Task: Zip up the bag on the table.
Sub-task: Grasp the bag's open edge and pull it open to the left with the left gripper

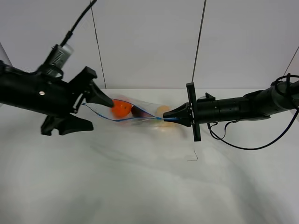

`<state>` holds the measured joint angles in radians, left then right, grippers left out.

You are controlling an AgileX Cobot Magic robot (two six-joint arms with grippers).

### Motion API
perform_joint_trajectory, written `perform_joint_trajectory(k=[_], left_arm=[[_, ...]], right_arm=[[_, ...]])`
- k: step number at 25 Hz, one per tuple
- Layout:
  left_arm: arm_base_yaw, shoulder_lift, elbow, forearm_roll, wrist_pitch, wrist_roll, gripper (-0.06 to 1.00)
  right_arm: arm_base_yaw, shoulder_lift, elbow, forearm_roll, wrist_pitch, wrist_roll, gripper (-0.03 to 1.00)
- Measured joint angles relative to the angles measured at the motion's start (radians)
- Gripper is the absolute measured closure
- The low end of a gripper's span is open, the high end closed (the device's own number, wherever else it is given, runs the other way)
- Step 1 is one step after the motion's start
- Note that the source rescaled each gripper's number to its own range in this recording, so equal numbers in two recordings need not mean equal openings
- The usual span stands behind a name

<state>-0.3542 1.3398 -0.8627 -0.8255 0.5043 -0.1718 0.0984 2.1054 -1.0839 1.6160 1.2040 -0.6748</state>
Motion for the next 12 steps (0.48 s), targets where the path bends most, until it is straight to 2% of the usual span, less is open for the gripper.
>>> perform_joint_trajectory(k=[6, 9, 12], left_arm=[[-0.179, 0.127, 0.000, -0.229, -0.252, -0.042, -0.06], [-0.222, 0.196, -0.011, -0.333, -0.312, -0.044, -0.06], [-0.238, 0.265, -0.047, -0.383, -0.324, -0.044, -0.06]], right_arm=[[0.000, 0.000, 0.000, 0.000, 0.000, 0.000, 0.97], [0.000, 0.000, 0.000, 0.000, 0.000, 0.000, 0.97], [0.000, 0.000, 0.000, 0.000, 0.000, 0.000, 0.97]])
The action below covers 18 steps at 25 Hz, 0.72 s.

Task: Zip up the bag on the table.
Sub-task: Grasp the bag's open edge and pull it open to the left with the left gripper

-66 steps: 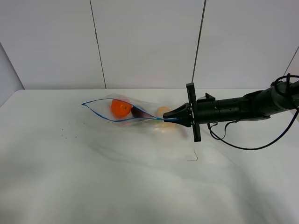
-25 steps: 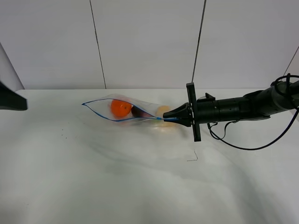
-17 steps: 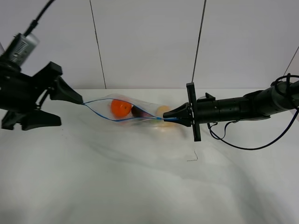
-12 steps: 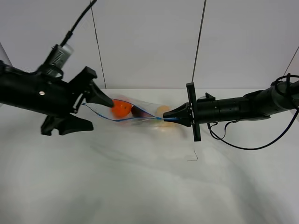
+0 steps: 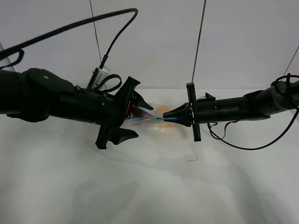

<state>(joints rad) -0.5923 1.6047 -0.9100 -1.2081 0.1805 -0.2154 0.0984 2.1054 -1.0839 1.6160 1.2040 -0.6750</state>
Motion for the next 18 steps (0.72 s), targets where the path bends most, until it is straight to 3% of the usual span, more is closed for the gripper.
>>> perform_joint_trajectory(k=[7, 13, 18], left_arm=[[-0.009, 0.115, -0.137, -0.077, 0.004, -0.003, -0.06], [-0.011, 0.200, -0.151, -0.210, 0.025, -0.003, -0.06], [-0.011, 0.214, -0.151, -0.238, 0.031, -0.004, -0.01]], right_arm=[[0.000, 0.000, 0.000, 0.000, 0.000, 0.000, 0.97], [0.000, 0.000, 0.000, 0.000, 0.000, 0.000, 0.97], [0.000, 0.000, 0.000, 0.000, 0.000, 0.000, 0.97]])
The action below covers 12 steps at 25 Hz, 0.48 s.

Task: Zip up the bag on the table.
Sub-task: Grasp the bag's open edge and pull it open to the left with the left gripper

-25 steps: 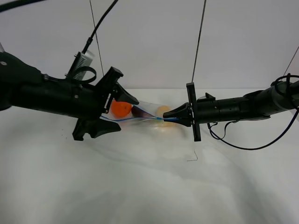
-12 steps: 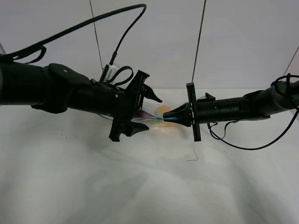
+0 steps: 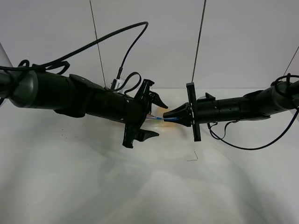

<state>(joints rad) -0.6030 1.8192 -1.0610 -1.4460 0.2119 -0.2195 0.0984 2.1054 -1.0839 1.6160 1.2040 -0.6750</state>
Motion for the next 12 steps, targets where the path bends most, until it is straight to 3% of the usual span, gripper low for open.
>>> perform_joint_trajectory(k=[6, 12], left_arm=[[0.000, 0.000, 0.000, -0.001, -0.001, 0.000, 0.17], [0.000, 0.000, 0.000, -0.003, -0.032, -0.010, 0.24]], right_arm=[[0.000, 0.000, 0.000, 0.000, 0.000, 0.000, 0.97], [0.000, 0.000, 0.000, 0.000, 0.000, 0.000, 0.97]])
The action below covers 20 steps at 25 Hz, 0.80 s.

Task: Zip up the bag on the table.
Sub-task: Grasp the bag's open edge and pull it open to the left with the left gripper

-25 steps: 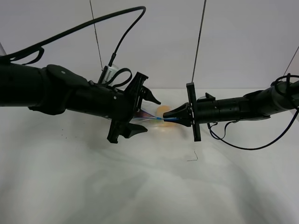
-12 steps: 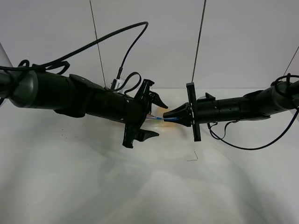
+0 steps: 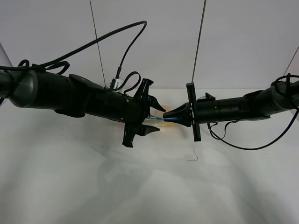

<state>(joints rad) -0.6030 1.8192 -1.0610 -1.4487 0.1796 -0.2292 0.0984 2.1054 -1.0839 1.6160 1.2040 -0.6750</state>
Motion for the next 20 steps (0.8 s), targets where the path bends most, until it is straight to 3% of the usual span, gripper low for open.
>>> perform_joint_trajectory(k=[11, 20], left_arm=[[0.000, 0.005, -0.001, -0.007, -0.051, -0.054, 0.25], [0.000, 0.041, -0.005, -0.013, 0.007, -0.065, 0.25]], right_arm=[[0.000, 0.000, 0.000, 0.000, 0.000, -0.001, 0.97], [0.000, 0.000, 0.001, -0.008, -0.001, -0.001, 0.97]])
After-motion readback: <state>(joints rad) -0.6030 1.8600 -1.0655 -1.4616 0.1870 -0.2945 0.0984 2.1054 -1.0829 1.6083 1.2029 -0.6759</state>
